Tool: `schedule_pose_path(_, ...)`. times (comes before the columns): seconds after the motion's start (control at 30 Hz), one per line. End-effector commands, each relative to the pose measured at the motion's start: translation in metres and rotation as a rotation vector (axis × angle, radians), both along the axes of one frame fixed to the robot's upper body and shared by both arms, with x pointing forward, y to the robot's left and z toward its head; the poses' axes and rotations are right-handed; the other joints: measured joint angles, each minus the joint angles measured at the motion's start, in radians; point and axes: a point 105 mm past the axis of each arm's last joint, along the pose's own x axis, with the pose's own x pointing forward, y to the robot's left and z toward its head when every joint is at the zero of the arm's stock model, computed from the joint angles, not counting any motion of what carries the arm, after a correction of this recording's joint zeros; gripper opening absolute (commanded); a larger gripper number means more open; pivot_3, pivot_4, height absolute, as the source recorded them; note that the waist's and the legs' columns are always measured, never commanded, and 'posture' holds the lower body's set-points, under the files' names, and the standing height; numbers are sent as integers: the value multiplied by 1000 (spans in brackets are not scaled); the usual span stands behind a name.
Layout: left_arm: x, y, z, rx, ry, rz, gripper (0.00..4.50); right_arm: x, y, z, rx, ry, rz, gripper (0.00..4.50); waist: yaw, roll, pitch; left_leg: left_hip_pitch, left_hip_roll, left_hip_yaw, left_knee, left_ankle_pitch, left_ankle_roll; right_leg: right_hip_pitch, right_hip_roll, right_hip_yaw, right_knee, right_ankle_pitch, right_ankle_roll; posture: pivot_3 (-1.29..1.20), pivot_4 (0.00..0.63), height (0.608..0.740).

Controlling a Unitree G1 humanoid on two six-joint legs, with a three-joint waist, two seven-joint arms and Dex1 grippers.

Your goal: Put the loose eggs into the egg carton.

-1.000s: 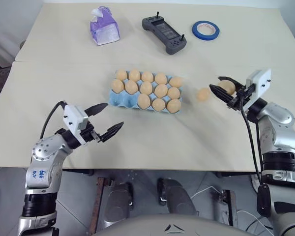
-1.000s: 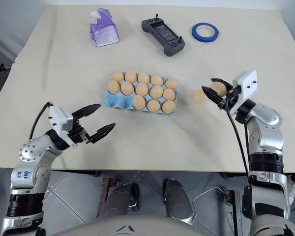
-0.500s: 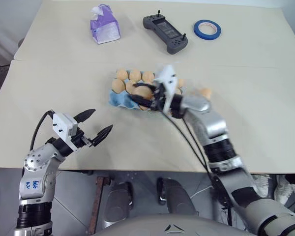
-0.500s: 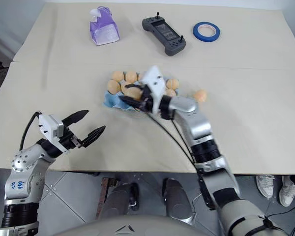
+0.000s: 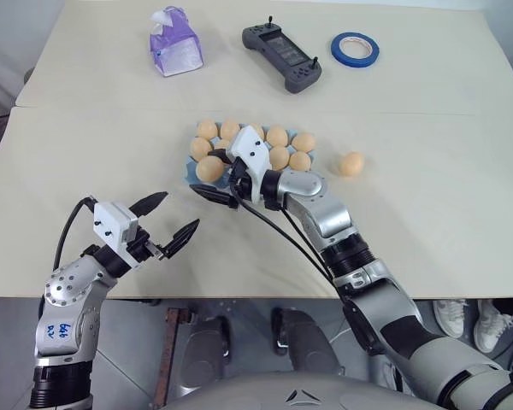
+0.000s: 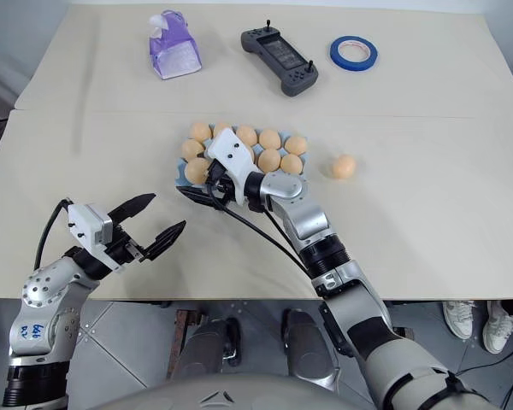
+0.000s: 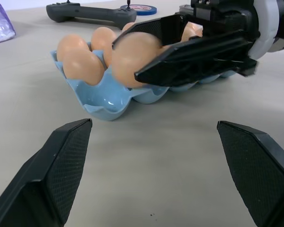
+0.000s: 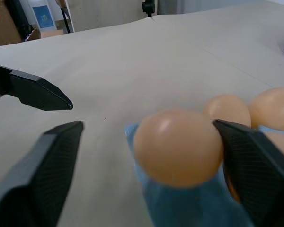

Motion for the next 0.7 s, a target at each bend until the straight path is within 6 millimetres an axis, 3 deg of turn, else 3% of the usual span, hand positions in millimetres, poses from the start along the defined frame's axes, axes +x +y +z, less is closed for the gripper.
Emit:
schedule_pose_path(0.03, -3, -10, 10, -2, -33, -50, 4500, -9, -4, 29, 73, -78, 29, 4473, 0, 0, 0, 0, 0, 0, 0, 0, 0, 0, 0, 0, 0, 0, 0, 0, 150, 740)
schedule_pose_path(0.17, -1, -18, 13, -1, -40, -90, 4500, -15, -36, 35, 99, -113, -13, 4473, 6, 0, 0, 0, 0, -1, -1, 0, 0, 0, 0, 0, -1, 0, 0, 0, 150, 740)
schedule_pose_path(0.33, 4, -27, 16, -1, -43, -143, 4500, -25, -102, 28, 116, -106, -167, 4473, 20, 0, 0, -4, -1, -3, 0, -1, 0, 0, 0, -2, -5, 0, 0, 0, 150, 740)
schedule_pose_path(0.47, 9, -40, 18, 4, -44, -218, 4500, -40, -154, 3, 50, -79, -303, 4473, 29, 0, 0, -5, 0, -3, 0, -1, 0, 0, 0, -3, -7, 0, 0, 0, 150, 740)
schedule_pose_path(0.6, 18, -43, 21, -18, -42, -236, 4500, -52, -175, -13, -1, -66, -364, 4473, 25, 0, 0, -5, 0, -2, 0, 0, 1, 0, 1, -2, -6, 0, 0, 0, 150, 740)
schedule_pose_path(0.7, 22, -37, 20, -26, -39, -225, 4500, -53, -160, -4, 25, -83, -314, 4473, 20, 0, 0, -4, 0, -1, 3, 1, 1, 0, 2, 0, -1, 0, 0, 0, 150, 740)
